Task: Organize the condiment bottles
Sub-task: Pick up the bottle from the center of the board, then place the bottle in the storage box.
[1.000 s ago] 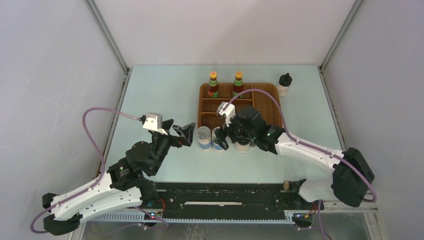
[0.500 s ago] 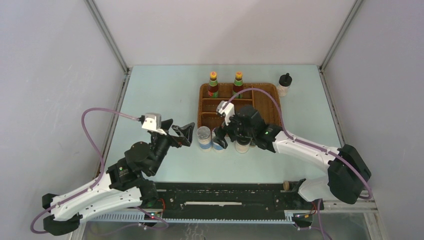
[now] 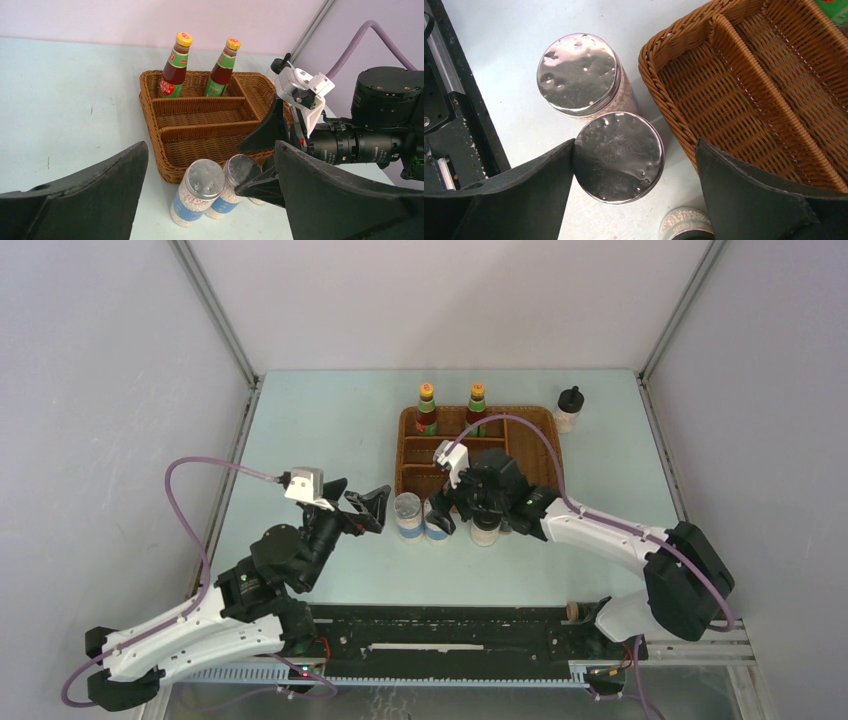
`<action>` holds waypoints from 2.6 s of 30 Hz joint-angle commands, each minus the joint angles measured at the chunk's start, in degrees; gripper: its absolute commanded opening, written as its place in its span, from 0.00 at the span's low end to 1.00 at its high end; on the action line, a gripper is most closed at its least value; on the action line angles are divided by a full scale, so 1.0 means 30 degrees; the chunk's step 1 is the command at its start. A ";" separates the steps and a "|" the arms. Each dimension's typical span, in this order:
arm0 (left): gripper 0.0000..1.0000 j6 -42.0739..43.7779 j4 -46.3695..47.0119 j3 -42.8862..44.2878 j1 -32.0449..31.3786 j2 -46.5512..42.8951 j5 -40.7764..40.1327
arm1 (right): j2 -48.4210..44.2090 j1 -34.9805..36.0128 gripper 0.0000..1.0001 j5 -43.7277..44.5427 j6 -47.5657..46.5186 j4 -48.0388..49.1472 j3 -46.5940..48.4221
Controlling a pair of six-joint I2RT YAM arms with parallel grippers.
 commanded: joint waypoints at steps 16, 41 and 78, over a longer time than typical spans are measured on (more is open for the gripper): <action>1.00 0.0363 0.0656 -0.0561 -0.0063 -0.0170 0.0199 | 0.0601 -0.0240 0.67 -0.0469 0.0346 0.0681 0.0014; 1.00 -0.0193 0.0623 -0.0888 -0.0063 -0.0626 0.0163 | -0.2141 0.0551 0.00 0.0493 0.0037 -0.1711 0.0796; 1.00 -0.0677 0.1087 -0.0926 -0.0065 0.0165 0.1200 | 0.0525 -0.3014 0.00 0.6230 -0.1637 0.1207 0.7160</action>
